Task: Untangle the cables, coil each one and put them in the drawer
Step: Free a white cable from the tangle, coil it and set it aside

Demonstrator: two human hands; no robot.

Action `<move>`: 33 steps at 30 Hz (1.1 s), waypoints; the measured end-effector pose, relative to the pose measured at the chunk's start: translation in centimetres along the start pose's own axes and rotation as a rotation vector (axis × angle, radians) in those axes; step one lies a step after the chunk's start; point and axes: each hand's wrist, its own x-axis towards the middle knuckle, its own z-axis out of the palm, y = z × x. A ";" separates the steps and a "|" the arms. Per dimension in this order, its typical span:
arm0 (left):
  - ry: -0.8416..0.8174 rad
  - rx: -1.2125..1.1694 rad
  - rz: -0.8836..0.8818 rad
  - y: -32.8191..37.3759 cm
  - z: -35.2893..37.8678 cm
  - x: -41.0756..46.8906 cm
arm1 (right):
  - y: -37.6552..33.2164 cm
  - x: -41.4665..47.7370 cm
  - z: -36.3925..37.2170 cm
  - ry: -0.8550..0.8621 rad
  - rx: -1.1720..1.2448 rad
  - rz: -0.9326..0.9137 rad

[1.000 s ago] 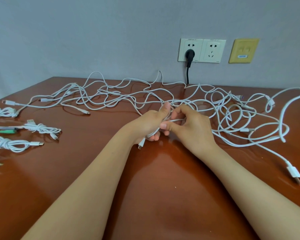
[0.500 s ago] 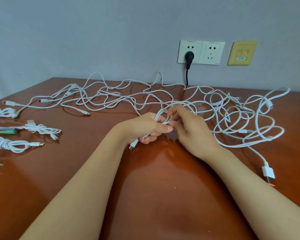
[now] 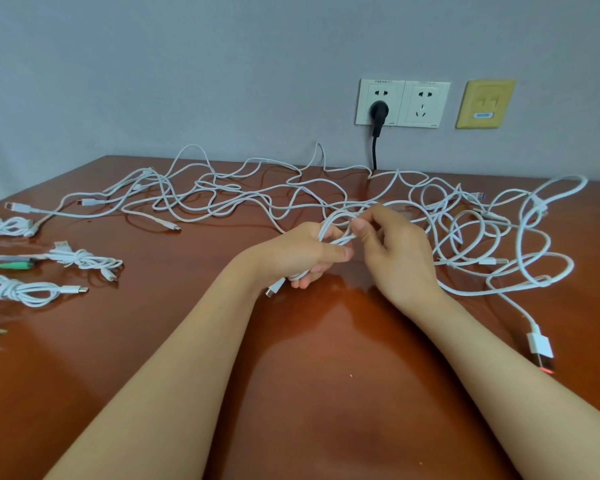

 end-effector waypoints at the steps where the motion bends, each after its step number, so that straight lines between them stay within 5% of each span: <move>1: -0.010 -0.023 0.004 0.0 0.0 0.0 | -0.1 0.0 0.0 0.022 0.015 -0.027; 8: -0.106 -0.262 -0.083 0.3 0.3 0.0 | -0.1 -0.1 0.1 0.067 0.090 -0.070; 15: -0.075 -0.203 -0.093 0.3 0.6 0.0 | -0.4 -0.1 0.1 -0.091 0.045 -0.007; 33: -0.184 -0.236 -0.121 0.7 0.7 -0.5 | -0.2 0.2 0.1 0.017 0.171 0.055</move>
